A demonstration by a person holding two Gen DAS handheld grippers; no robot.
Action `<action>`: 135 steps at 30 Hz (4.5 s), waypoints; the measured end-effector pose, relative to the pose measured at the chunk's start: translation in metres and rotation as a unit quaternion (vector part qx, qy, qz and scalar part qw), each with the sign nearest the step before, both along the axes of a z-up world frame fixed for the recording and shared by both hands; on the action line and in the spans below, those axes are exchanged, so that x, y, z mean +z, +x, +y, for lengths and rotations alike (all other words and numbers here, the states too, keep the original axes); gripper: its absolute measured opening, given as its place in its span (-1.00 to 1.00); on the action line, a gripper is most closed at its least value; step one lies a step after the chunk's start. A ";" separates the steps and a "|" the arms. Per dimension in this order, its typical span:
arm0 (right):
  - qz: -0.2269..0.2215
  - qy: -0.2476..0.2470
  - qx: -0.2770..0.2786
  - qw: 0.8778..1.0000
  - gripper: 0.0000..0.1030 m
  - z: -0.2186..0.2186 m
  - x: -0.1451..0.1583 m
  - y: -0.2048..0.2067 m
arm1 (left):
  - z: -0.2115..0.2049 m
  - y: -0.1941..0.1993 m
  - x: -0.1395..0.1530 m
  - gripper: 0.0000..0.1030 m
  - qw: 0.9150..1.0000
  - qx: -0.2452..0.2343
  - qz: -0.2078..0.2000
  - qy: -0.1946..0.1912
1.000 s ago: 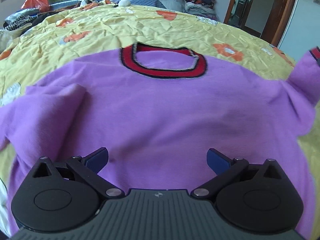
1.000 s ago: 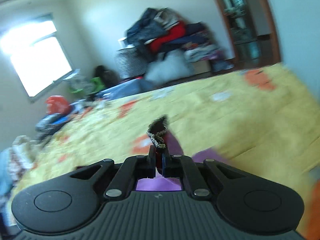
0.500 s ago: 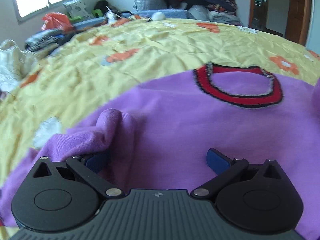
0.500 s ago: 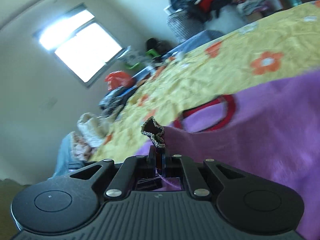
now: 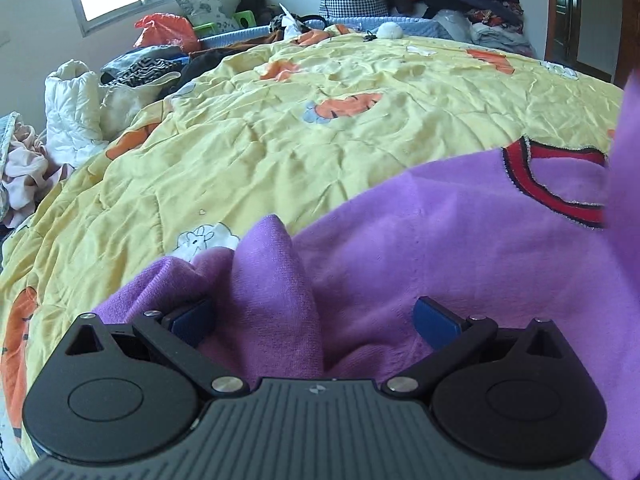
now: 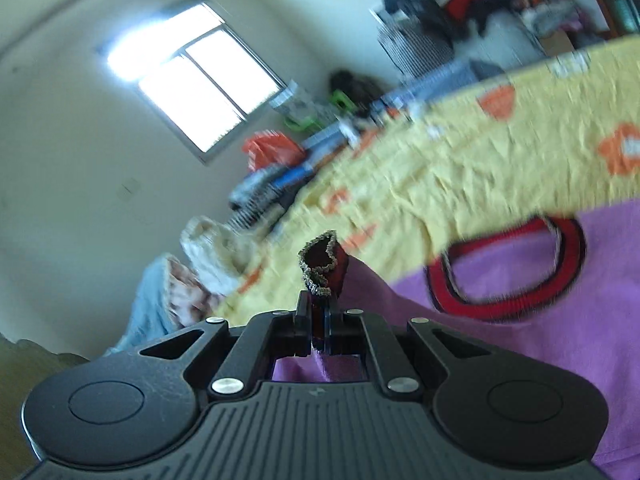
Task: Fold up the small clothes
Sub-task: 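Lift the sleeve with the right tool and fold it across the sweater body, then open the right tool to lay the cuff on the sweater, then move the left tool to the cuff of the other purple sleeve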
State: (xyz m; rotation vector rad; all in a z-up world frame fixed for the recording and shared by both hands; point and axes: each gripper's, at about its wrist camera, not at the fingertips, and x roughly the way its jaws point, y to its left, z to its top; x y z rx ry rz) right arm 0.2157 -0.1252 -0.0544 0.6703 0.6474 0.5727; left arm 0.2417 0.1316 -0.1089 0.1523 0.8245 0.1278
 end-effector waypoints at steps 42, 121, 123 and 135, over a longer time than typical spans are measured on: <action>-0.075 0.010 -0.090 0.993 -0.90 -0.103 0.075 -0.001 | 0.031 -0.012 0.010 1.00 0.999 0.026 0.009 -0.032; 0.053 -0.258 -0.107 0.959 -0.10 -0.229 -0.048 0.008 | -0.031 -0.008 -0.004 1.00 0.996 -0.056 0.052 -0.043; 0.073 -0.228 -0.076 0.968 -0.25 -0.222 -0.060 0.014 | -0.030 -0.009 -0.006 1.00 0.996 -0.054 0.053 -0.046; 0.066 -0.364 -0.195 0.908 -1.00 -0.246 -0.071 0.013 | -0.018 0.009 -0.009 1.00 0.997 -0.047 0.043 -0.052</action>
